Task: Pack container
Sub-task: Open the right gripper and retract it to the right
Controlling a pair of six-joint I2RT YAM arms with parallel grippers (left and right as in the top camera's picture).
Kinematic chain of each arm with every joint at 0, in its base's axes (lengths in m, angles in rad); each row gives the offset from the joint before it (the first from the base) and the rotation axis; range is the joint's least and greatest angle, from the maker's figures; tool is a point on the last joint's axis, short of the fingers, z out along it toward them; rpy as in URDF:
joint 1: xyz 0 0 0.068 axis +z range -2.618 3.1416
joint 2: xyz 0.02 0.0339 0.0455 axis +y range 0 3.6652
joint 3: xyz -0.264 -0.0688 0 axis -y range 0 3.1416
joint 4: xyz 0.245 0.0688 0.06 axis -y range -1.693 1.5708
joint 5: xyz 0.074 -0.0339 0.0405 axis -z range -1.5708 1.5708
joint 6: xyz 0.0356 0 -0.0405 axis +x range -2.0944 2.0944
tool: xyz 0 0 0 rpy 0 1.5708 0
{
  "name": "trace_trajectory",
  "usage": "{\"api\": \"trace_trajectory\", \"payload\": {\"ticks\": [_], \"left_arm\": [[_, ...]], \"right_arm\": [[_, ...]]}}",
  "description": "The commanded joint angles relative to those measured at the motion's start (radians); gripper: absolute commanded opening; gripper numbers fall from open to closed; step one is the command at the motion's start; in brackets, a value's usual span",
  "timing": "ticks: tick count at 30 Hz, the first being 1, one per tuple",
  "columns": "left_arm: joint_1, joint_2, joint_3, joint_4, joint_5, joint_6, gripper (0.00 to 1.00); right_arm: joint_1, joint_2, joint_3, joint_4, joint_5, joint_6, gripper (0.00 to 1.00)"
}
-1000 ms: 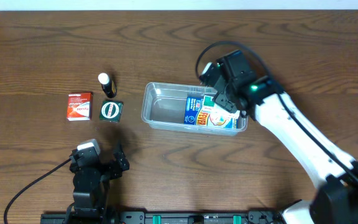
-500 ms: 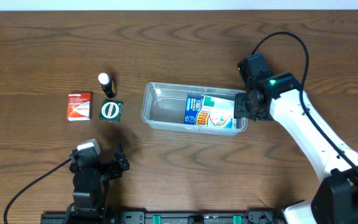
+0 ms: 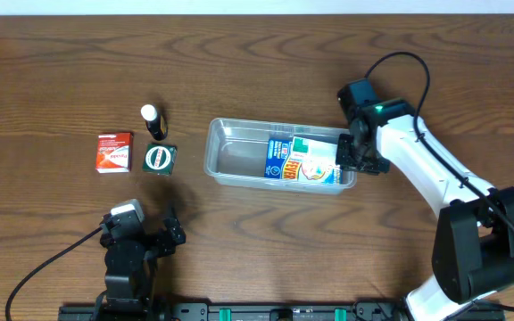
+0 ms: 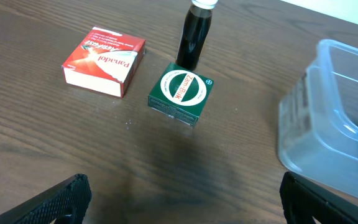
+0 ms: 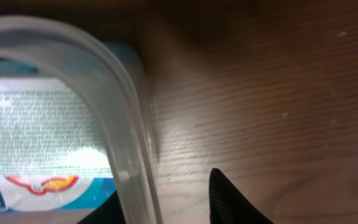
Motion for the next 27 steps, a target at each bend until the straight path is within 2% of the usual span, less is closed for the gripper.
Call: {"api": "trace_trajectory", "payload": {"ticks": [1, 3, 7, 10, 14, 19, 20, 24, 27], "left_arm": [[0.004, 0.0, -0.015, 0.001, -0.001, 0.013, 0.98], [0.004, 0.0, -0.015, 0.001, -0.001, 0.013, 0.98], [0.004, 0.0, -0.015, 0.001, -0.001, 0.013, 0.98], [0.004, 0.0, -0.015, 0.001, -0.001, 0.013, 0.98], [0.004, 0.0, -0.015, 0.001, -0.001, 0.013, 0.98], [0.004, 0.0, -0.015, 0.001, -0.001, 0.013, 0.98], [0.004, 0.0, -0.015, 0.001, -0.001, 0.013, 0.98], [0.004, 0.0, -0.015, 0.001, -0.001, 0.013, 0.98], [0.004, 0.0, -0.015, 0.001, -0.001, 0.013, 0.98]], "right_arm": [[-0.046, 0.0, -0.002, 0.012, 0.057, -0.025, 0.29], [-0.061, -0.001, -0.002, 0.023, 0.071, -0.092, 0.3], [-0.07, -0.001, -0.002, 0.05, 0.07, -0.231, 0.39], [-0.066, -0.002, -0.001, 0.05, 0.069, -0.262, 0.56], [-0.068, -0.051, 0.012, 0.069, -0.011, -0.262, 0.67], [-0.117, -0.225, 0.034, 0.095, -0.142, -0.253, 0.8], [-0.141, -0.274, 0.034, 0.093, -0.156, -0.237, 0.82], [-0.274, -0.412, 0.034, 0.063, -0.155, -0.147, 0.99], [-0.424, -0.468, 0.034, 0.033, -0.155, -0.1, 0.99]]}}
